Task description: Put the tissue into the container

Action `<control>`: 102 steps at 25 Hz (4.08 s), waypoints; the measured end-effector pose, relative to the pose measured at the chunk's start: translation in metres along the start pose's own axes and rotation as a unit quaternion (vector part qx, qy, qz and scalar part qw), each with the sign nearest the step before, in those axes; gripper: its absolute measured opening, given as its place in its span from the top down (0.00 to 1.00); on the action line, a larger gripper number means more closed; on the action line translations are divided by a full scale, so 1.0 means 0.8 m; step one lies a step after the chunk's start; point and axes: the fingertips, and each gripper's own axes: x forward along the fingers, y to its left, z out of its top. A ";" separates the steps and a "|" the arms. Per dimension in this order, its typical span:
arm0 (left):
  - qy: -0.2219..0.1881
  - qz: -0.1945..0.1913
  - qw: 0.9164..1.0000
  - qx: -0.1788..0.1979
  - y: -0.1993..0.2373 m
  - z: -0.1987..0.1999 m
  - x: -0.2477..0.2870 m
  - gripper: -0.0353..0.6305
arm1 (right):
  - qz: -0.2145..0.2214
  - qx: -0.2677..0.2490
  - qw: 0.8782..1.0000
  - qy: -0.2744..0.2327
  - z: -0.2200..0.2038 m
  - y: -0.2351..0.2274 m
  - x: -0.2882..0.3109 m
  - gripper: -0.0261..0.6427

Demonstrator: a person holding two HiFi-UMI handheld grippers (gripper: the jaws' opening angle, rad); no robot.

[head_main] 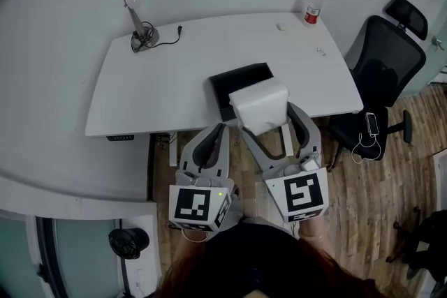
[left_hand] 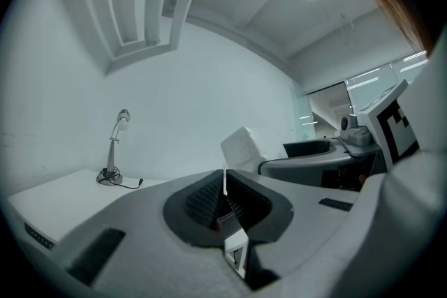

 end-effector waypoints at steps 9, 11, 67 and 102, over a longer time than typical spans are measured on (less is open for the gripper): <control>0.000 -0.007 1.000 -0.007 0.026 -0.002 0.028 0.90 | -0.009 -0.001 1.000 0.014 -0.005 -0.012 0.033 0.36; 0.001 -0.009 1.000 -0.008 0.031 -0.002 0.032 0.90 | -0.009 0.003 1.000 0.017 -0.007 -0.012 0.041 0.36; 0.047 -0.027 0.995 -0.080 0.151 -0.072 0.132 0.90 | -0.005 0.015 0.975 0.223 -0.172 -0.026 0.206 0.36; 0.061 -0.004 0.994 -0.095 0.177 -0.092 0.133 0.90 | -0.002 0.048 0.935 0.352 -0.235 -0.032 0.231 0.36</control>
